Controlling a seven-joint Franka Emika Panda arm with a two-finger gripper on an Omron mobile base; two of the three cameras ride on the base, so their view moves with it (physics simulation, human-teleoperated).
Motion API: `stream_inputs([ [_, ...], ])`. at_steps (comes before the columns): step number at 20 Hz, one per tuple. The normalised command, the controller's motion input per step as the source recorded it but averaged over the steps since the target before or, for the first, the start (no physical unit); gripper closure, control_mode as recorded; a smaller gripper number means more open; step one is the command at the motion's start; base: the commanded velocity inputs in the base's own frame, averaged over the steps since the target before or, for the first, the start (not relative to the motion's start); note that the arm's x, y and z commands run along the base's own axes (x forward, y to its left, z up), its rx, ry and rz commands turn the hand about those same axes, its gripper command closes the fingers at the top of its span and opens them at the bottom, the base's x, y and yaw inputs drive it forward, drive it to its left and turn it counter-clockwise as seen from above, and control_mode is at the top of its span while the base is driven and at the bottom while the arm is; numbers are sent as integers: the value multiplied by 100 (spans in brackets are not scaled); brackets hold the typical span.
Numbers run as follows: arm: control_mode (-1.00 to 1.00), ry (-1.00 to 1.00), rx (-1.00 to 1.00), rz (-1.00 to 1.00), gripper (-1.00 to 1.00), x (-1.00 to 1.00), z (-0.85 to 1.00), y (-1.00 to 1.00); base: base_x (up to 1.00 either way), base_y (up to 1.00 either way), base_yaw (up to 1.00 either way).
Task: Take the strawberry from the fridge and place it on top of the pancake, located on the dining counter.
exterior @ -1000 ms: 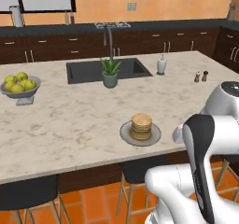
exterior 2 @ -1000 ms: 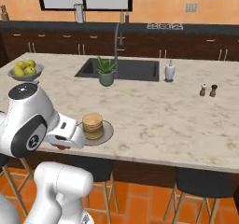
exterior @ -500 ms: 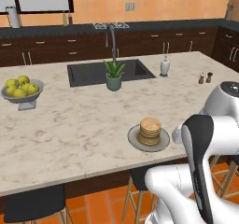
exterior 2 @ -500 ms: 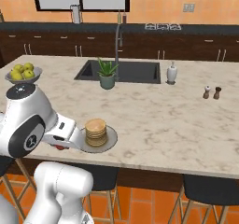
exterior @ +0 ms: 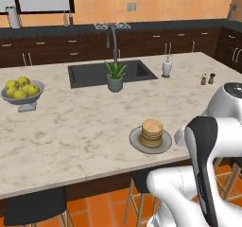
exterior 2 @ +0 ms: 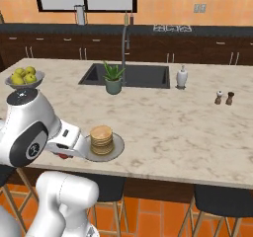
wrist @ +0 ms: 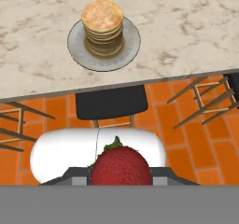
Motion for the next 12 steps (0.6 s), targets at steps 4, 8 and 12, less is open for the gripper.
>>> stream_inputs([
  [4, -100, 1, 0, 18, 100, 71, 15, 20, 0, 0, 0],
  [8, -100, 1, 0, 18, 100, 73, 36, 1, 0, 0, 0],
  [12, -100, 1, 0, 8, 100, 91, 15, 7, 0, 0, 0],
])
